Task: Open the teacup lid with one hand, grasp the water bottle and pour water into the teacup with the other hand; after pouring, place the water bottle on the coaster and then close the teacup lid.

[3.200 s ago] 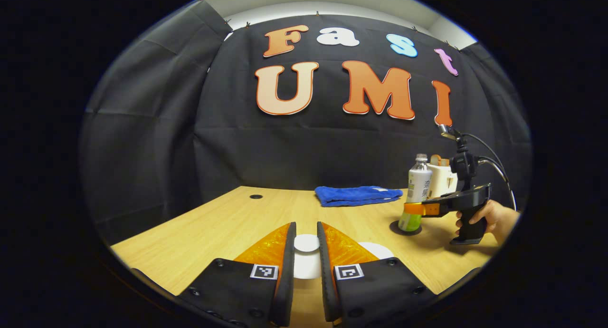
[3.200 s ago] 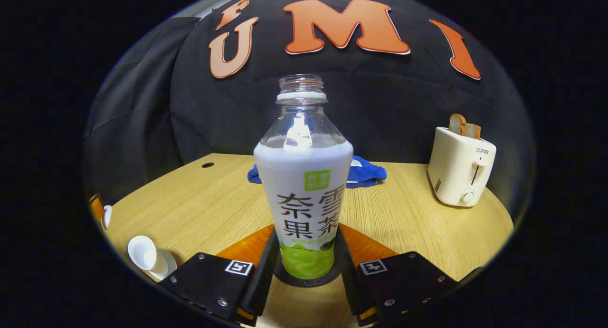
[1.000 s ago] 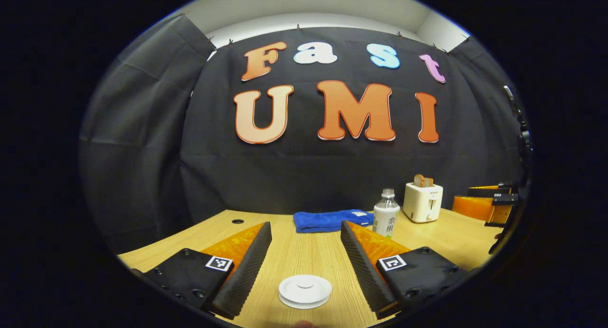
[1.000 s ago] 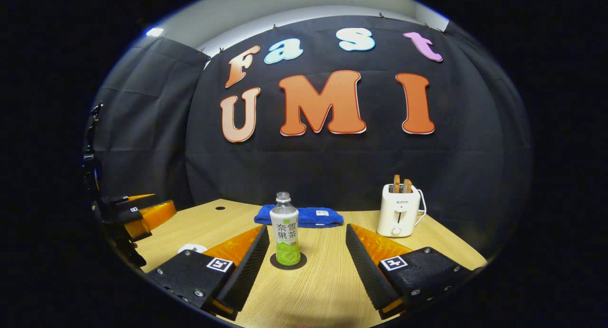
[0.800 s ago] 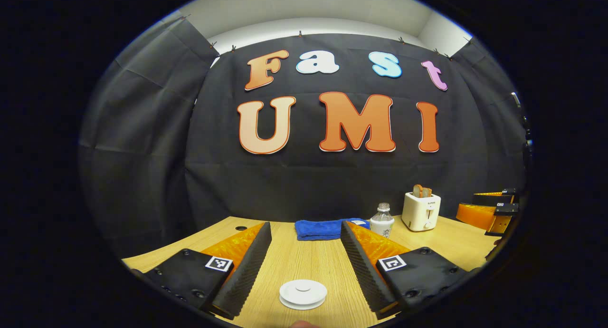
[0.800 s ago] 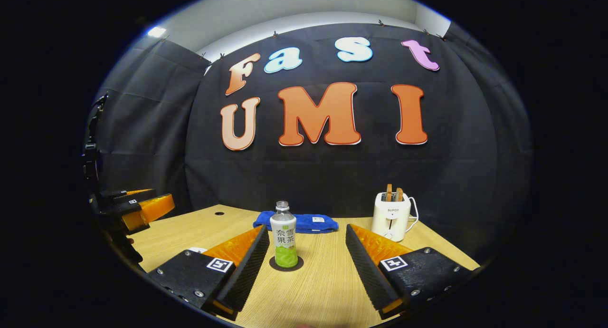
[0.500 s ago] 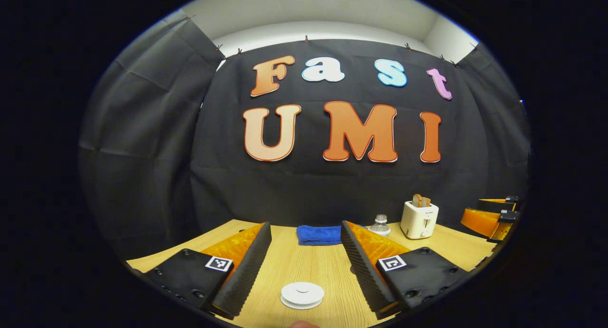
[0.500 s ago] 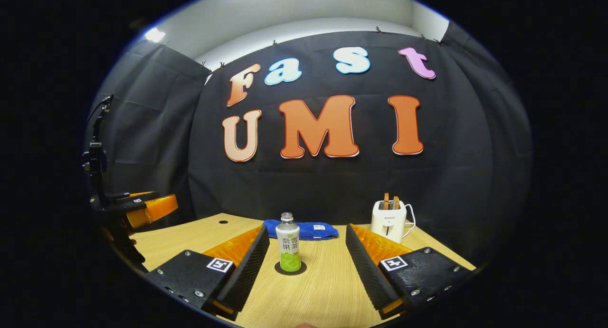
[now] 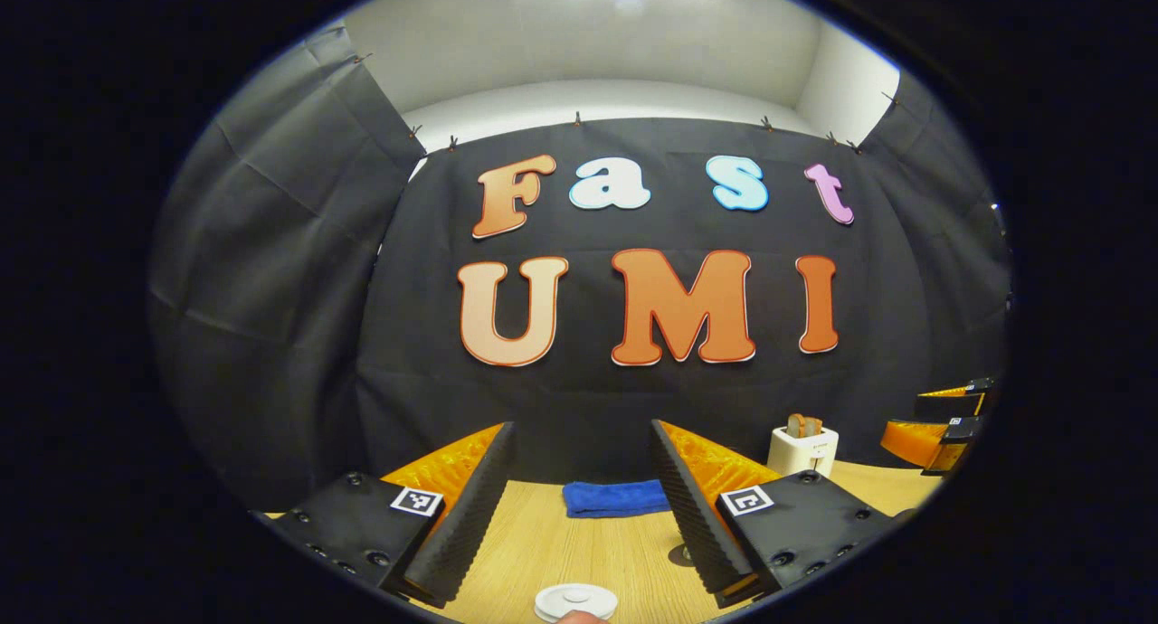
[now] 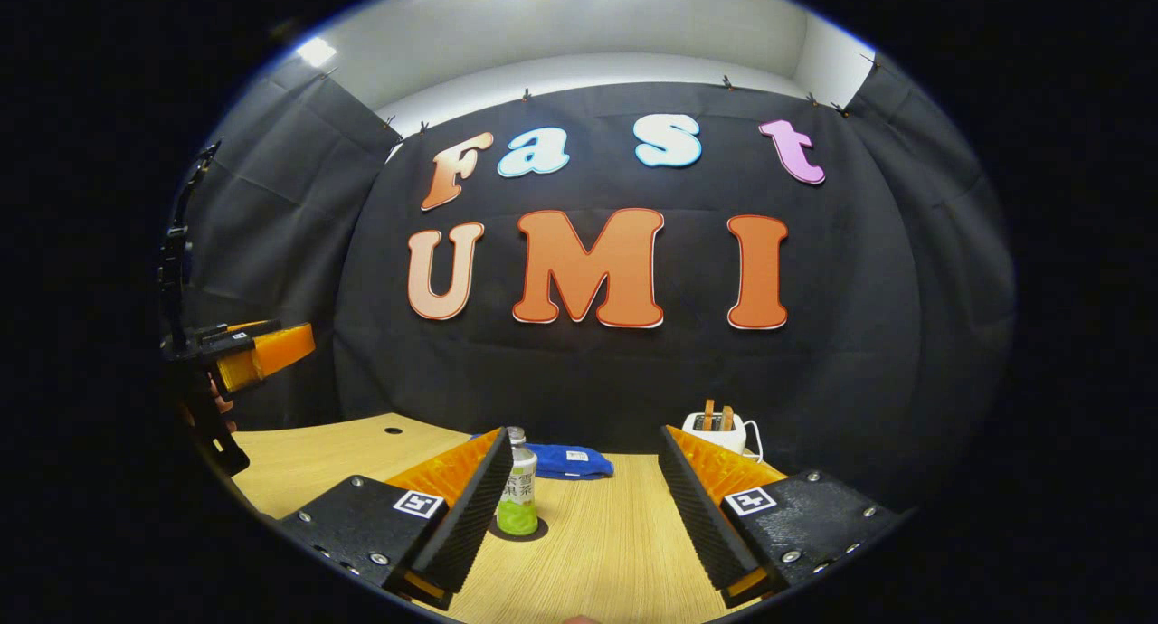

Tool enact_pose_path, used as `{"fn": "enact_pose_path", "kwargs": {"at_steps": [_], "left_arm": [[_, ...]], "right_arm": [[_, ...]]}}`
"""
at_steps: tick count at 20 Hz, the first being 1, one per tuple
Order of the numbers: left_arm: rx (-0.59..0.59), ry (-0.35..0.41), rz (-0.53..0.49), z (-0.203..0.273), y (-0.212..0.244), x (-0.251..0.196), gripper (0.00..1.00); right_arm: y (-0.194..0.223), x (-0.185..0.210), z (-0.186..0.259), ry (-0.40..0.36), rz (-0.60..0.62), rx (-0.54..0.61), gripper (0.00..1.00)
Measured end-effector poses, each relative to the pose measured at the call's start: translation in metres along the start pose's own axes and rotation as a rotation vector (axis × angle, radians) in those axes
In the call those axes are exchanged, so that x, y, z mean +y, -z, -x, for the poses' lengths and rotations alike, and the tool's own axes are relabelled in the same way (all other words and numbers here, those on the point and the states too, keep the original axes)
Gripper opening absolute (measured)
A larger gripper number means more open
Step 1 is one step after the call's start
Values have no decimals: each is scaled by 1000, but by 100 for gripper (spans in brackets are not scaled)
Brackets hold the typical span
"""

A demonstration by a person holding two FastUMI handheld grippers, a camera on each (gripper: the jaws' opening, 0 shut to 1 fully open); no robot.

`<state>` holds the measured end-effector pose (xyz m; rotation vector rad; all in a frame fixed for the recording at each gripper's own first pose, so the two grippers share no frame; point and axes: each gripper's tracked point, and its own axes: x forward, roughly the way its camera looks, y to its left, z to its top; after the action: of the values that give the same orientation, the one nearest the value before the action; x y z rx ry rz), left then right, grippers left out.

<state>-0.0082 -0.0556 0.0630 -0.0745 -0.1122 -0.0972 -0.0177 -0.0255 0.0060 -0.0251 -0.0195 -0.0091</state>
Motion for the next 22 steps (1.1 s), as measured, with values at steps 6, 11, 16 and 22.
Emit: {"fn": "enact_pose_path", "kwargs": {"at_steps": [6,11,16,22], "left_arm": [[-40,-3,-61,-17,16,-13,96],[-8,-12,-45,-34,40,-15,95],[49,-28,-32,-40,61,-10,95],[68,-52,-37,-39,63,2,95]], "right_arm": [[14,0,-25,-7,14,-20,97],[30,-3,-40,8,6,11,97],[36,-2,-43,13,1,23,97],[35,5,-46,11,7,21,97]]}}
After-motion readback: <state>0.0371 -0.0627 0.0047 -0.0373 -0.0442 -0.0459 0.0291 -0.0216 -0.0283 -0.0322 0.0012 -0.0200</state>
